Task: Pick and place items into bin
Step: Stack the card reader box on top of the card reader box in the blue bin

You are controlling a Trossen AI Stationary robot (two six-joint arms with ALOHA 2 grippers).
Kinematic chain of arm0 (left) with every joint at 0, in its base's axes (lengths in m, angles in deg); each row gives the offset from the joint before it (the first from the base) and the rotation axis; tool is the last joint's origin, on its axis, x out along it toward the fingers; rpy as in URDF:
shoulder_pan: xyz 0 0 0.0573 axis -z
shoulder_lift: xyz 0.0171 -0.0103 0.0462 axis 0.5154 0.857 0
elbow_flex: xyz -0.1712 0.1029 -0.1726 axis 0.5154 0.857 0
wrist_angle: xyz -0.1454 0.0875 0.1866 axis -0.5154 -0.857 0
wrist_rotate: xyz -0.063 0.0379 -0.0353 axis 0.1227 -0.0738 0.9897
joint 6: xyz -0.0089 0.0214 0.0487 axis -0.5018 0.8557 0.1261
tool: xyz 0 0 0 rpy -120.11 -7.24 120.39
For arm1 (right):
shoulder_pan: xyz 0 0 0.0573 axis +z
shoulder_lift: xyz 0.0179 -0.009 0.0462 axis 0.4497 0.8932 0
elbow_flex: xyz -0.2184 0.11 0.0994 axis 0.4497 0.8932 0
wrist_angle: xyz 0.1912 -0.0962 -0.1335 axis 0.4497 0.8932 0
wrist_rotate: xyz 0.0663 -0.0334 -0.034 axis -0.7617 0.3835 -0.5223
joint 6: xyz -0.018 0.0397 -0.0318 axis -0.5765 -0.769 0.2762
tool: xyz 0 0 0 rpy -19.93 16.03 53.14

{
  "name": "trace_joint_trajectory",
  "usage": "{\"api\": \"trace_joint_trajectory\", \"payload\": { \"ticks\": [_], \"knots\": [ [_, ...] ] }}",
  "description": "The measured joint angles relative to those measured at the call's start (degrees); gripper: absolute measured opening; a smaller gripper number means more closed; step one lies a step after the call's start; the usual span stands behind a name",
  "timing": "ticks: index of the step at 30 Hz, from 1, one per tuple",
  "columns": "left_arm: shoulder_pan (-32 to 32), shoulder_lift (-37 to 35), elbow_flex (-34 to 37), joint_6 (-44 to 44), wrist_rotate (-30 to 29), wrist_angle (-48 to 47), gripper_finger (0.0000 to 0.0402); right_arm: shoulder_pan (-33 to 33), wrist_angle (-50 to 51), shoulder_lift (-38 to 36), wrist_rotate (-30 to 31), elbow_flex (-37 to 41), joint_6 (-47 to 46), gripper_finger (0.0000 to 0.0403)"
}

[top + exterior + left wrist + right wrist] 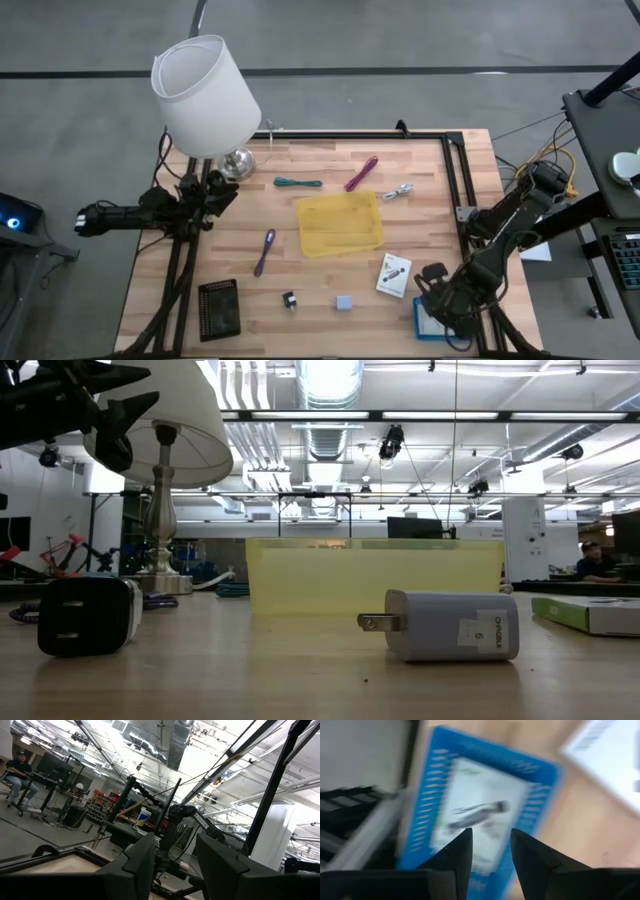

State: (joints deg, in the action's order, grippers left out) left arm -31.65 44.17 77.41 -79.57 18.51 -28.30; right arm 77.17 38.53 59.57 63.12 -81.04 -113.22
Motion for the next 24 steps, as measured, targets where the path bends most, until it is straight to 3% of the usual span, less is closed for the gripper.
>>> {"api": "trace_joint_trajectory", "payload": {
  "ticks": [10, 14, 20, 24],
  "knots": [
    [-0.02, -0.02, 0.00, -0.04, 0.00, 0.11, 0.0130, -11.51, 3.52, -0.10, 7.46, 0.01, 16.07, 0.0148],
    [-0.01, -0.02, 0.00, -0.04, -0.04, 0.09, 0.0130, -16.43, -0.19, -0.87, 10.81, 0.33, 27.47, 0.0151],
    [-0.01, -0.07, 0.00, -0.02, -0.05, 0.08, 0.0130, -23.31, -6.82, -0.12, 10.99, 2.16, 48.48, 0.0144],
    [-0.02, -0.09, 0.00, -0.02, -0.06, 0.07, 0.0130, -27.26, -10.33, 0.17, 10.63, 3.67, 56.33, 0.0135]
  ]
}}
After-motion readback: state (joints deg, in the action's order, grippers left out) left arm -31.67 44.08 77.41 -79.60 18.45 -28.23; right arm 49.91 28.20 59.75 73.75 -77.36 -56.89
